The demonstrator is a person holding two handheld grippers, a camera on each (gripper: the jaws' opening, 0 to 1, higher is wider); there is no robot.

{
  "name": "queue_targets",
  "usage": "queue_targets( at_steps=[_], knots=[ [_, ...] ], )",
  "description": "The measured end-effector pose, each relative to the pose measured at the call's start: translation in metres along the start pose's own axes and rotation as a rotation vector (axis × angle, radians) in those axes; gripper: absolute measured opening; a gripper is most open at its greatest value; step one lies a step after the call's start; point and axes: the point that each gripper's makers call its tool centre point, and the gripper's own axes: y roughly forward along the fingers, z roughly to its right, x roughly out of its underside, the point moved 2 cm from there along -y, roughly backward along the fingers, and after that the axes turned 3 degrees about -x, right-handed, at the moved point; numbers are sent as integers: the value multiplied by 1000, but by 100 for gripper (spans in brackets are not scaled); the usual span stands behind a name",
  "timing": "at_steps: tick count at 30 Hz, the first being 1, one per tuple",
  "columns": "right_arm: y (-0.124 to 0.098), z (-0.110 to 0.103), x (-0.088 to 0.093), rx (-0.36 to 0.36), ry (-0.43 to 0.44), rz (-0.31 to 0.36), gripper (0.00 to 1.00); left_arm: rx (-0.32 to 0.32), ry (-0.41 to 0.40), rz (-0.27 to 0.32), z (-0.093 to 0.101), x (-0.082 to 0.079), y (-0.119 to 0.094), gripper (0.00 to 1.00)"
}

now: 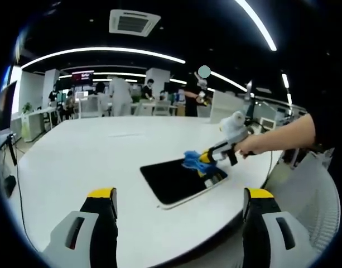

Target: Wipe the mirror surface with the cleaning cloth until all visible marks leave the cleaned area.

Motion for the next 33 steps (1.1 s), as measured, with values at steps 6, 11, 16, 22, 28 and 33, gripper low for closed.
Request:
queue_targets(
  at_steps=[6,11,16,22,28,33],
  knots=[
    [4,5,-2,8,0,-1,1,0,-2,-4,2,0,0,93],
    [6,7,-3,10,-21,-5,1,8,3,-8,3,0,1,94],
    [10,12,-7,15,-41,-17,1,8,1,-10,4,0,1,94],
    [13,16,-9,24,-47,-22,1,8,0,-15,4,1,2,94],
    [16,19,-11,25,-60,-25,0,10,-2,-14,4,0,2,95],
    [18,21,-13,27,-63,-31,0,10,-4,-15,3,1,3,95]
  ],
)
